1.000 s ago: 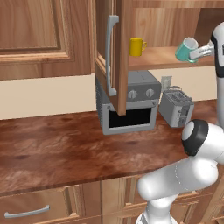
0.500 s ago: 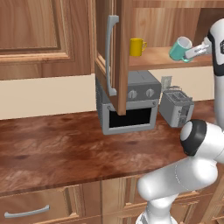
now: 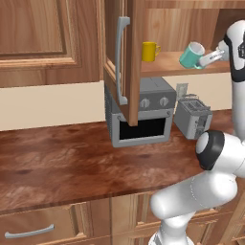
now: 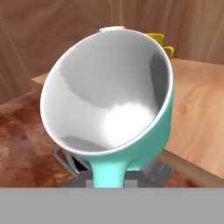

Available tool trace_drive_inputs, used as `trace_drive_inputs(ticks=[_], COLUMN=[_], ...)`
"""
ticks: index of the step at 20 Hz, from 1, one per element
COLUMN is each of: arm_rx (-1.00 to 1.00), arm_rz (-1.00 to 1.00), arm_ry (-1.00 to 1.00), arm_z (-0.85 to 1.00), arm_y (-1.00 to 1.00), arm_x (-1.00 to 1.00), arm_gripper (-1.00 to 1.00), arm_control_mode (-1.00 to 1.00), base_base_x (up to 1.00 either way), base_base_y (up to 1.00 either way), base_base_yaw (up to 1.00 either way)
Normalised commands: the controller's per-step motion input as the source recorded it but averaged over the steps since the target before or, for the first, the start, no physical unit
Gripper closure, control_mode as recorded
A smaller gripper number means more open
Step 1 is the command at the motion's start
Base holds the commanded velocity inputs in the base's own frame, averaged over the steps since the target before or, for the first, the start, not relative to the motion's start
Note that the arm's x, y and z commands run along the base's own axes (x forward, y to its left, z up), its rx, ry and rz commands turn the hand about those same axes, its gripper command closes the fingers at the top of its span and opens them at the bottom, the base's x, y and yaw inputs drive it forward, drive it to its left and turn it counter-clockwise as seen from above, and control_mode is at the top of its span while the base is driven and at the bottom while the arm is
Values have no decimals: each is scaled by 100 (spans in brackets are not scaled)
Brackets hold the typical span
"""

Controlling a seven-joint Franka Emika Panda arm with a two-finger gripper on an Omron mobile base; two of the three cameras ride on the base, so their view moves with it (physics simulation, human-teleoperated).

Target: Pick the mug on the counter and place it in the cabinet with the handle facing the right, like the mugs already inside.

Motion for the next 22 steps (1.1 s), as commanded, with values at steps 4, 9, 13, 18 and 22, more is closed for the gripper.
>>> trace_drive_inputs(ticks=[4, 9, 13, 18, 22], arm_rx=[-1, -4, -5, -3, 0], arm_rz=[4, 1, 0, 0, 0], arm_ry=[0, 0, 0, 0, 0], arm_z=[-22, -20, -1, 0, 0], arm_y=[14, 6, 0, 0, 0], arm_x=[1, 0, 1, 10, 33], arm_gripper=[100, 100, 100, 100, 100], arm_control_mode=[-100, -100, -100, -100, -100], base_base_x=[0, 0, 0, 0, 0], base_base_y=[0, 0, 0, 0, 0], base_base_yaw=[0, 0, 0, 0, 0])
